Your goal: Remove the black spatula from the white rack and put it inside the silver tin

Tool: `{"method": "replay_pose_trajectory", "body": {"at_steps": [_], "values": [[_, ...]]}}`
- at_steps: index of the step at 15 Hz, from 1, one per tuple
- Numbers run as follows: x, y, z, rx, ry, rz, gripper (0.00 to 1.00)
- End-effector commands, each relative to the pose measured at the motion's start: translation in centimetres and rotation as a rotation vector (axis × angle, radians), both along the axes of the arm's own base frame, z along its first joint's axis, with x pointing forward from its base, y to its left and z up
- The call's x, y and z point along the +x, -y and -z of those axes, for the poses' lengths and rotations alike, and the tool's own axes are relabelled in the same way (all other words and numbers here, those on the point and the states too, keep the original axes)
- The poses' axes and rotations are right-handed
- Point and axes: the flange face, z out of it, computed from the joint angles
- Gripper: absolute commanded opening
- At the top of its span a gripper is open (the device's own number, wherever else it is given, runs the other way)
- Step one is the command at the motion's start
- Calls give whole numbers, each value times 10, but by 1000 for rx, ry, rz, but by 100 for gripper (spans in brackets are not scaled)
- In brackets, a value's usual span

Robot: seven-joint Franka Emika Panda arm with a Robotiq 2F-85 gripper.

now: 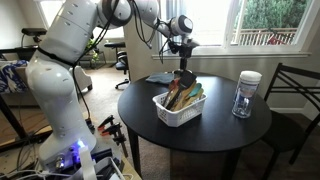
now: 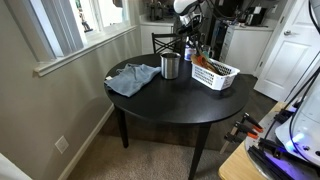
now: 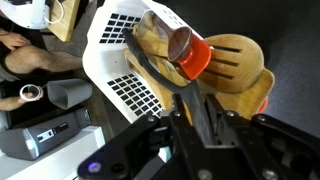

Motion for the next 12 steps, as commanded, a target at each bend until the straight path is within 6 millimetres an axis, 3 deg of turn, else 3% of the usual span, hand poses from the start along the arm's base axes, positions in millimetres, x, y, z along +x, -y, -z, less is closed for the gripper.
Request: {"method": "replay_pose_trajectory", "body": {"at_steps": [1, 4, 5, 7, 12], "values": [[-10, 1, -7, 2, 15, -63, 59], [-10, 2, -7, 10, 41, -97, 78], [-11, 3, -7, 15, 51, -109, 34], [-12, 3, -7, 24, 61, -123, 38], [-16, 3, -12, 33, 76, -143, 5]]}}
